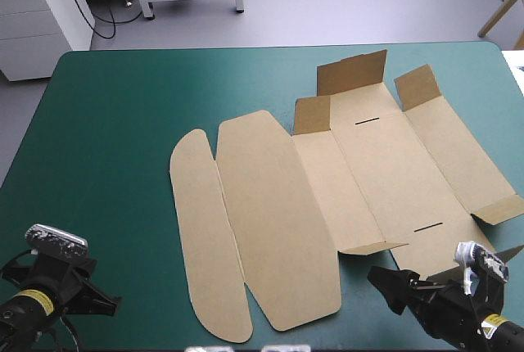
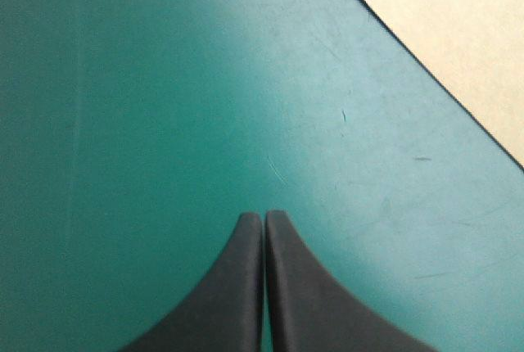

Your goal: Fold the box

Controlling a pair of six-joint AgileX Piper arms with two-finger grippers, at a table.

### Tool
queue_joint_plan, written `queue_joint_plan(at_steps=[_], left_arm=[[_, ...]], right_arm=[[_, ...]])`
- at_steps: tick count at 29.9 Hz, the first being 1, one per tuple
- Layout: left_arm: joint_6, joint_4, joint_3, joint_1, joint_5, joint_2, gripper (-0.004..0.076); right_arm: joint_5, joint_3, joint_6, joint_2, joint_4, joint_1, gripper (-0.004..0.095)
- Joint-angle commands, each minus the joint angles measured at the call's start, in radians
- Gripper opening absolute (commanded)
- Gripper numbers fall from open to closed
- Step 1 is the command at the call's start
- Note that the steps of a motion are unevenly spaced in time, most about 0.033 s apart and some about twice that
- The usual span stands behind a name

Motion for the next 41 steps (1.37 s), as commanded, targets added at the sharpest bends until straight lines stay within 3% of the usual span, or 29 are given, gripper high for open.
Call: queue_joint_plan(at_steps=[1, 9, 19, 29, 41], left_arm=[[-0.006, 0.033, -0.069, -0.003, -0.055, 0.007, -0.0010], [-0.002, 0.107, -0.079, -0.003, -0.060, 0.007, -0.0010], [-0.002, 0.075, -0.079, -0.003, -0.131, 0.014, -0.0010], [-0.002, 0.063, -0.079, -0.003, -0.140, 0.054, -0.0010], [-0.002, 0.063, -0.079, -0.003, -0.141, 0.056, -0.0010]], right_arm=[[-0.030, -0.030, 0.110, 0.018, 0.045, 0.000, 0.0834], [-0.042, -0.030, 0.326, 0.018, 0.047, 0.000, 0.0833], [-0.063, -0.030, 0.401, 0.036, -0.045, 0.000, 0.0834], [-0.171, -0.030, 0.321, 0.197, 0.021, 0.000, 0.0833], [-0.175, -0.030, 0.249, 0.367, 0.053, 0.000, 0.0833]])
